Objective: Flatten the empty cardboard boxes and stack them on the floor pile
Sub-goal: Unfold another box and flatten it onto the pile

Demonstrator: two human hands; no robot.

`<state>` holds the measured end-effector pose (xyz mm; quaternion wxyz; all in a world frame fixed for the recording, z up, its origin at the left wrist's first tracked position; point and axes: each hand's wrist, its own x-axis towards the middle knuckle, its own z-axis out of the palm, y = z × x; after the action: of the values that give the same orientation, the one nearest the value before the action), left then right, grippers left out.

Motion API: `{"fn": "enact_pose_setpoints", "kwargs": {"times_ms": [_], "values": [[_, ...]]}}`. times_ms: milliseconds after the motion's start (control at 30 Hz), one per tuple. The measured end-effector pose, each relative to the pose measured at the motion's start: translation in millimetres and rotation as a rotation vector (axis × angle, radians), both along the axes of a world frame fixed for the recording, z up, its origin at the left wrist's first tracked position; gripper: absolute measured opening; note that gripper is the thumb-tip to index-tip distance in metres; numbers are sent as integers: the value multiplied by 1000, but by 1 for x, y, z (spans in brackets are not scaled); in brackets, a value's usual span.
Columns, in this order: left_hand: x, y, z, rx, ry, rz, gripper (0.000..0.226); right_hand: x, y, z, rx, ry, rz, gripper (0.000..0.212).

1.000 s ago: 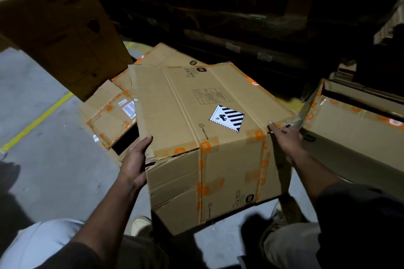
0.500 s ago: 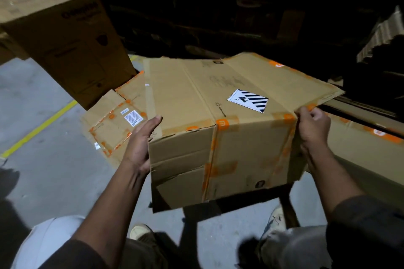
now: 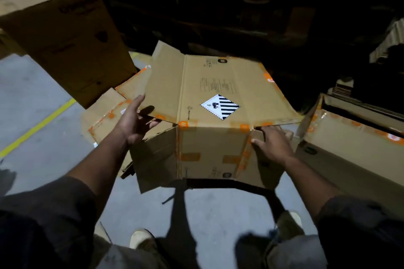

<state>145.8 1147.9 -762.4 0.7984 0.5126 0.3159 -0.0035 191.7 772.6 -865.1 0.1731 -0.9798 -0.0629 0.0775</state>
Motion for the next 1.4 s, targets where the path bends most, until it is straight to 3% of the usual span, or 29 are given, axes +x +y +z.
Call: {"fn": "enact_pose_setpoints", "kwargs": {"times_ms": [67,167,233,267,367,467,500,600,700,900,1000,1100,1233,1400], "values": [[7,9,-7,417,26,-92,43,4,9,1,121,-29,-20,29],[10,20,-11,1189,159,-12,63,15,18,16,248,-43,59,18],[2,22,-13,1404,158,187,80,24,21,28,276,-53,56,20],[-5,24,-17,1406,100,303,89,29,22,36,296,-50,38,24],[-33,15,-30,1206,31,545,113,41,30,68,326,-104,-56,42],[-58,-16,-60,718,264,661,112,47,39,96,353,-224,-202,52],[-64,-28,-72,527,311,615,105,49,41,97,376,-226,-249,54],[-74,-64,-84,20,231,185,87,43,45,82,402,-113,-341,72],[-68,-78,-82,-215,87,-27,73,25,47,56,408,-24,-372,74],[-76,-66,-88,-206,81,-26,50,-2,51,28,293,97,-331,71],[-88,-58,-91,-137,129,42,45,-20,63,16,179,274,-233,68],[-98,-51,-90,-22,204,160,26,-46,79,2,40,445,-133,72],[-99,-39,-92,15,264,230,33,-82,95,-22,77,549,-110,69],[-96,-37,-75,55,193,206,37,-112,77,-41,165,483,-272,66]]}}
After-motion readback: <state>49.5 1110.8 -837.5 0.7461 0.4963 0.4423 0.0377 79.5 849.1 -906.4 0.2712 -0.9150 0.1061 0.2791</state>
